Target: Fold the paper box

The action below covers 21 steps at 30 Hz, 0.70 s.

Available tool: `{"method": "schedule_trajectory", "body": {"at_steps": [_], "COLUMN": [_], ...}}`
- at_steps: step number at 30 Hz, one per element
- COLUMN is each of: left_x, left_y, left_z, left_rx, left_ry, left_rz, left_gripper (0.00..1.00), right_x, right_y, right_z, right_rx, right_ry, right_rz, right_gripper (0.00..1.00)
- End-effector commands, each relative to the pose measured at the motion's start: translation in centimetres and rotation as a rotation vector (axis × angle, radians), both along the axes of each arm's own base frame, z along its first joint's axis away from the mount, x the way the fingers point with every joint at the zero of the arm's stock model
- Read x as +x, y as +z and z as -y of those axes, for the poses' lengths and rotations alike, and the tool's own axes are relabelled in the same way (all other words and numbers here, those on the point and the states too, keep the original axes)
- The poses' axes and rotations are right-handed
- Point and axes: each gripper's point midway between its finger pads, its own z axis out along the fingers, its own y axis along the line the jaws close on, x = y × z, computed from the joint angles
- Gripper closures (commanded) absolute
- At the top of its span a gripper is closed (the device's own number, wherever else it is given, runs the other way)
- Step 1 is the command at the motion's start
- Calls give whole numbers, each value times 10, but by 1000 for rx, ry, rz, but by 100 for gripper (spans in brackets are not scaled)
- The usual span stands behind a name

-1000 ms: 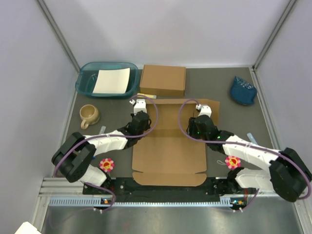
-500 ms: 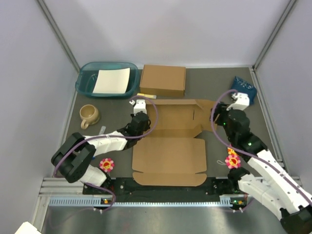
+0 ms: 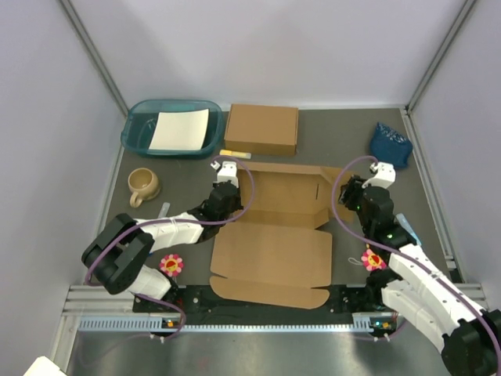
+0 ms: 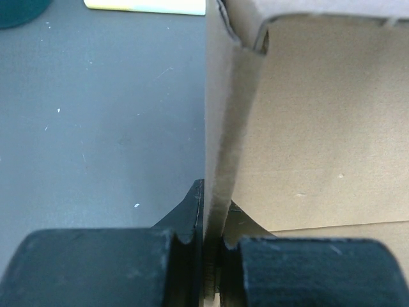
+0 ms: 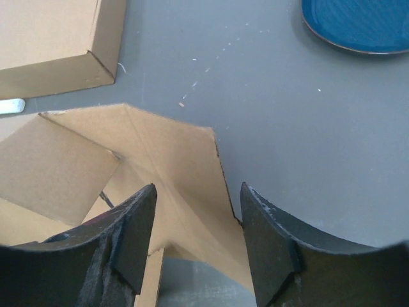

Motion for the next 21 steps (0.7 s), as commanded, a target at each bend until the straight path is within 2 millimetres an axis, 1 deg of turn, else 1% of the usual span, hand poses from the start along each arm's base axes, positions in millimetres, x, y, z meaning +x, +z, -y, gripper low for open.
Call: {"method": "schedule_trajectory", "body": {"at_steps": [1, 2, 3, 6, 10, 12, 13, 16, 21], "left_x": [-10, -9, -9, -8, -8, -7, -7, -6, -4], "left_y": [-12, -11, -10, -7, -6, -6, -6, -8, -7], "left_z": [5, 5, 5, 5, 3, 2, 2, 2, 2], "left_rx": [3, 1, 2, -1, 4, 2, 0, 6, 15], "left_ry": [-46, -47, -47, -42, -28, -22, -18, -11, 3], "left_rz": [-37, -34, -32, -29, -28, -27, -27, -30, -23], "left_gripper": [100, 100, 100, 100, 100, 100, 100, 100, 100], "right_x": [17, 16, 16, 12, 5, 3, -1, -7, -14], "right_y": [24, 21, 21, 22, 26, 32, 28, 29, 35], "right_z": [-8, -9, -10, -13, -19, -23, -27, -39, -58], "right_rx": [34, 29, 31, 37, 58, 87, 101, 173, 279], "right_ry": [23, 30, 36, 58, 98, 115, 138, 177, 236], "right_rz": [82, 71, 69, 69, 66, 76, 47, 23, -3], "right_gripper": [50, 55, 63, 72, 76, 79, 80, 83, 84]}}
